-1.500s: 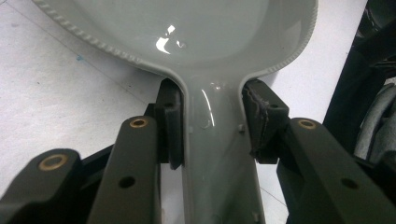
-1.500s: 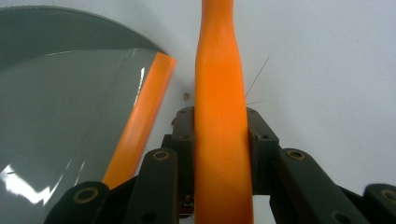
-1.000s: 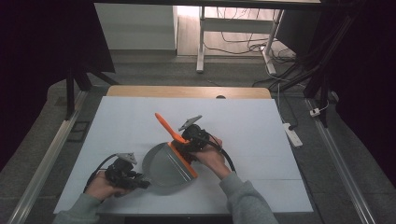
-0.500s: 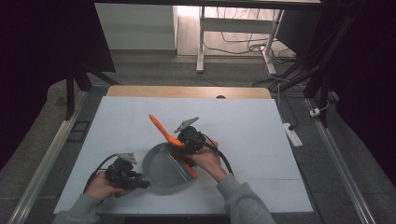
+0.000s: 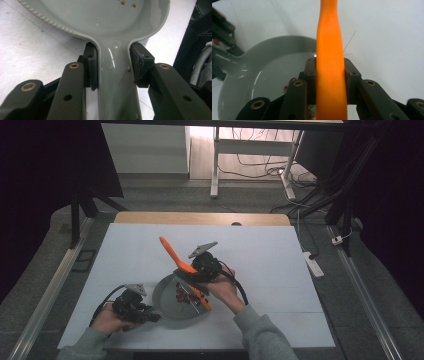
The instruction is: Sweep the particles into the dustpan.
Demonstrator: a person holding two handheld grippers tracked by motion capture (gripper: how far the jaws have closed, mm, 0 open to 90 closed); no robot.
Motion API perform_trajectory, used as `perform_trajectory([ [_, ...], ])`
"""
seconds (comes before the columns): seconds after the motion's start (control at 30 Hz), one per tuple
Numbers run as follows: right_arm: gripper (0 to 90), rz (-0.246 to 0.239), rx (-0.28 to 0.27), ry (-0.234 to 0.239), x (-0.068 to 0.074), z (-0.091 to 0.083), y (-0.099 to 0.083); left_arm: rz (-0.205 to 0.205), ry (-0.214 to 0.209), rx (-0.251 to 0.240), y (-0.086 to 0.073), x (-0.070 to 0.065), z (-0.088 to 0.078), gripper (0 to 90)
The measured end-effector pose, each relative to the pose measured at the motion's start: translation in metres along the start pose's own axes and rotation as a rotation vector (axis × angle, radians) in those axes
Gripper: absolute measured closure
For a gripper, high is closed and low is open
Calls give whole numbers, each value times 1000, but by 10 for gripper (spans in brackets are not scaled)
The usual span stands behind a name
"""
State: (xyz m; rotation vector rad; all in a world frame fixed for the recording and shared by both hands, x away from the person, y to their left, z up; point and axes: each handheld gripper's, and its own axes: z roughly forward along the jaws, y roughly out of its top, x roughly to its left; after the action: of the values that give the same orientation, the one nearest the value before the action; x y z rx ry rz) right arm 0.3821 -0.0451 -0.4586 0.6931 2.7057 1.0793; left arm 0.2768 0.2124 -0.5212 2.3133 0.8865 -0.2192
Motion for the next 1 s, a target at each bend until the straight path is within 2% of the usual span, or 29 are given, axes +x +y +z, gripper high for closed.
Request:
perform_trajectory([
  [0.07, 707, 18, -10, -40, -8, -7, -1, 1, 0, 1, 0, 0, 0, 619],
  [0.13, 708, 24, -12, -53, -12, -8, -1, 3, 1, 2, 0, 0, 0, 619],
  [0.23, 707, 33, -2, -104, -23, -10, -4, 2, 1, 0, 0, 0, 0, 619],
  [0.47, 707, 59, 53, -152, -40, 3, -8, 1, 0, 1, -1, 0, -1, 619],
  [0.73, 707, 44, 93, -148, -39, 22, -6, -2, -3, 2, -2, 1, -2, 619],
  [1.0, 708, -8, 123, -129, -22, 31, 1, -4, -5, 4, -2, 1, -2, 619],
])
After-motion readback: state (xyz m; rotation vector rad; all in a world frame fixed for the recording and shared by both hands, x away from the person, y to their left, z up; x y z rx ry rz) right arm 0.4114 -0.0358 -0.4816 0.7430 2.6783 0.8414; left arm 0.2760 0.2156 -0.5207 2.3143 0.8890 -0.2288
